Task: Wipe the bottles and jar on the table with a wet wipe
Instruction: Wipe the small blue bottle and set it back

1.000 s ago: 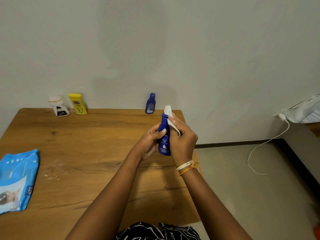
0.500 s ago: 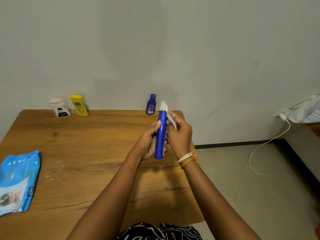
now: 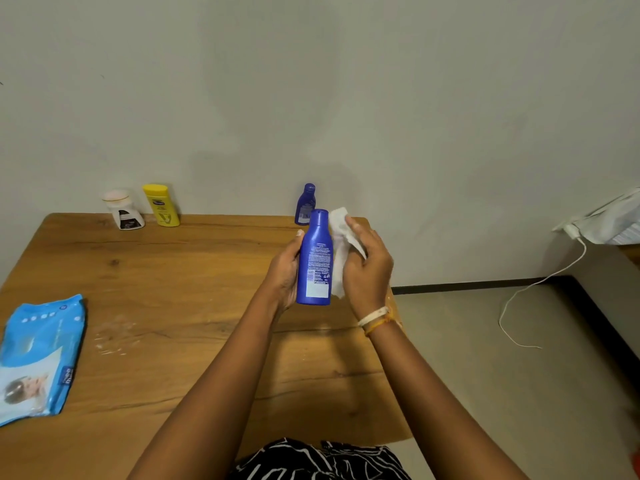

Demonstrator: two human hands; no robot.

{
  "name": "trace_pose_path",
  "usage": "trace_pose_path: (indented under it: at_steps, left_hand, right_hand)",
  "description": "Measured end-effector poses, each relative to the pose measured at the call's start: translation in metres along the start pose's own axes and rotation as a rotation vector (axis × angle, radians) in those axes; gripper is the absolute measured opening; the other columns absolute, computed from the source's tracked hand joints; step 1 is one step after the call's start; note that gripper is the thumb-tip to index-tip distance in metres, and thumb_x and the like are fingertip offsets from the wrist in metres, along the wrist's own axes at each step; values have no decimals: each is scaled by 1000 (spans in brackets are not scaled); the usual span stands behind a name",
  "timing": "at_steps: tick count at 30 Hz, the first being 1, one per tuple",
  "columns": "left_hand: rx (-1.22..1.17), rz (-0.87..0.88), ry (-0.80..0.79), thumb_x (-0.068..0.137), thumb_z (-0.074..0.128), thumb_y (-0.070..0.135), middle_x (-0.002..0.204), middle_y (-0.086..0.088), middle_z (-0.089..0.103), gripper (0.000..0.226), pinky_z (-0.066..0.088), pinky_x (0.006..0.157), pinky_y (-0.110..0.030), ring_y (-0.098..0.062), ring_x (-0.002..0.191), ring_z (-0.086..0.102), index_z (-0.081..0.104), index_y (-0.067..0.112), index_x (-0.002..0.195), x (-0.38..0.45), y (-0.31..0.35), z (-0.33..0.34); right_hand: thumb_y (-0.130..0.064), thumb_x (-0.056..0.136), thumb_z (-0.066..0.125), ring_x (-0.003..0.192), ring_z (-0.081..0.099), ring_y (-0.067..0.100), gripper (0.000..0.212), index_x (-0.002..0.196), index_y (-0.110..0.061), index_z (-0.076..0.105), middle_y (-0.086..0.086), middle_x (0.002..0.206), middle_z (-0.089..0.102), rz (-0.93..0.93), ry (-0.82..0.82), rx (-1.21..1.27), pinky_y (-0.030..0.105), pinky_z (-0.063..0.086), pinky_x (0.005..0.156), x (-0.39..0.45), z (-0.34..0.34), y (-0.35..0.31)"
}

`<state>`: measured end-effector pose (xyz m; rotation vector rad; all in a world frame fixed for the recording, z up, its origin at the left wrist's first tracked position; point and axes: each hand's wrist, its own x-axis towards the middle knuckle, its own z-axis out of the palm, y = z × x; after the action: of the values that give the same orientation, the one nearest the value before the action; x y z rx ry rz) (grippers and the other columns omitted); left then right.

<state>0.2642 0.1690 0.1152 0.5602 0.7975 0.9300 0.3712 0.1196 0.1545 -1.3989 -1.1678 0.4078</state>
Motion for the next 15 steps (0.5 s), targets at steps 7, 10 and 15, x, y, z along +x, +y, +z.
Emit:
trace_pose_path:
  at_steps: [7, 10, 15]
  left_hand:
    - [-32, 10, 2, 101, 34, 44, 84, -8, 71, 49, 57, 64, -26, -17, 70, 68, 67, 8, 105, -1, 7, -2]
    - [-55, -36, 16, 100, 32, 49, 80, -7, 63, 53, 53, 58, -23, -13, 62, 61, 64, 7, 108, -3, 5, -5]
    - [-70, -48, -22, 100, 33, 48, 88, -7, 64, 53, 52, 65, -29, -16, 70, 61, 63, 6, 113, -5, 5, -7]
  right_hand:
    - [18, 76, 57, 136, 40, 23, 58, 130, -4, 56, 12, 138, 52, -379, -415, -402, 35, 35, 111, -43, 8, 15]
    - [14, 70, 52, 130, 48, 21, 54, 121, -2, 63, 12, 129, 60, -524, -506, -383, 32, 37, 110, -64, -7, 24]
    - [12, 70, 52, 101, 64, 17, 36, 98, 0, 71, 10, 103, 69, -297, -276, -90, 34, 55, 84, -52, -19, 20]
